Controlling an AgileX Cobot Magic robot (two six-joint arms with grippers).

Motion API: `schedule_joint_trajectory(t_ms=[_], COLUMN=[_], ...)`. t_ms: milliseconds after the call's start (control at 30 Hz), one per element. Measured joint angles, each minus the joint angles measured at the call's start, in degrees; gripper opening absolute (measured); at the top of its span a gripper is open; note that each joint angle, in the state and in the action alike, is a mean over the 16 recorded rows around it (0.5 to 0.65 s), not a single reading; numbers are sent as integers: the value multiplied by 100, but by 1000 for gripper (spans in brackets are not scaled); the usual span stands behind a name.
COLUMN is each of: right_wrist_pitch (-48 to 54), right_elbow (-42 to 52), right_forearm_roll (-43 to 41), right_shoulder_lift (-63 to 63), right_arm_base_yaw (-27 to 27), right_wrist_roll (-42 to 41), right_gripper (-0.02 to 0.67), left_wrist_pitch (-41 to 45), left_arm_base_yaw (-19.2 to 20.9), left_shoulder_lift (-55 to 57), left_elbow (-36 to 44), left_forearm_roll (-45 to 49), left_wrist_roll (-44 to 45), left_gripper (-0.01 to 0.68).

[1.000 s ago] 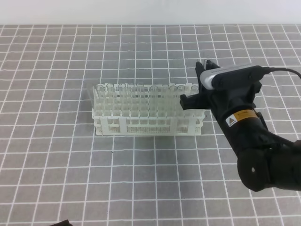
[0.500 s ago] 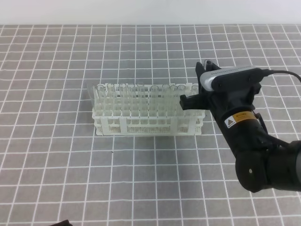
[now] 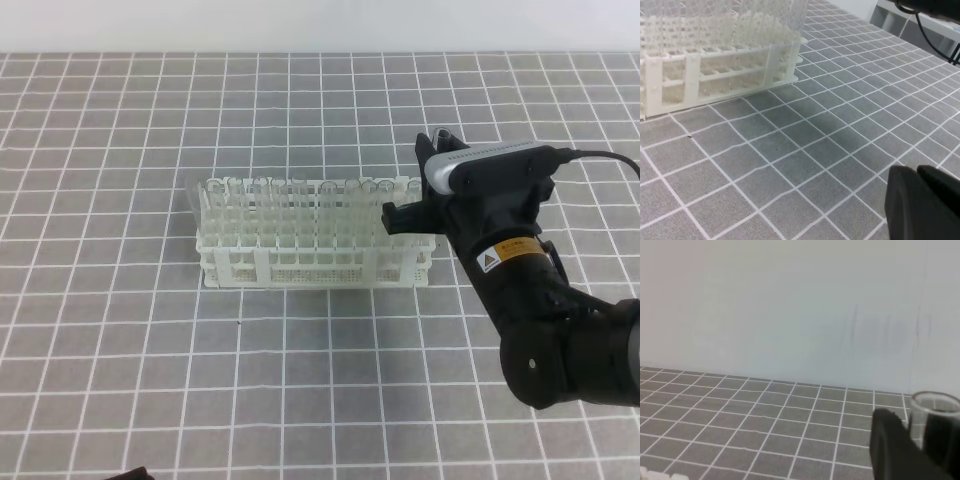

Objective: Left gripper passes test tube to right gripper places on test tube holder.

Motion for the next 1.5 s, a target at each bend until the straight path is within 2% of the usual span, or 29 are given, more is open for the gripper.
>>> schedule_joint_trajectory(t_ms=[167, 533, 733, 867, 1033, 1300, 1500], right_wrist_pitch=[35, 93, 282, 807, 1897, 4366, 6322], right_elbow=[0, 0, 4, 9, 17, 24, 27], right_forearm_roll=[1, 147, 245, 277, 265, 222, 227], right_shoulder_lift=[0, -31, -307, -777, -1722, -3687, -4985], right_arm_base_yaw=[-1, -2, -2, -2, -2, -2, -2], right_wrist_roll=[60, 113, -29, -202, -522, -889, -967], right_gripper=[149, 287, 313, 283, 195, 40, -8], left_wrist_pitch=[-5, -19, -34, -34, -53, -49, -39], left_arm_base_yaw=[0, 2, 5, 5, 8, 7, 5], left_shoulder_lift=[0, 6, 12, 14, 23, 19, 12], left_elbow=[4, 16, 29, 29, 45, 41, 33], left_forearm_roll=[1, 4, 7, 7, 10, 9, 7], left_wrist_roll=[-1, -2, -4, -4, -6, -5, -4], left_gripper=[0, -1, -1, -1, -1, -1, -1])
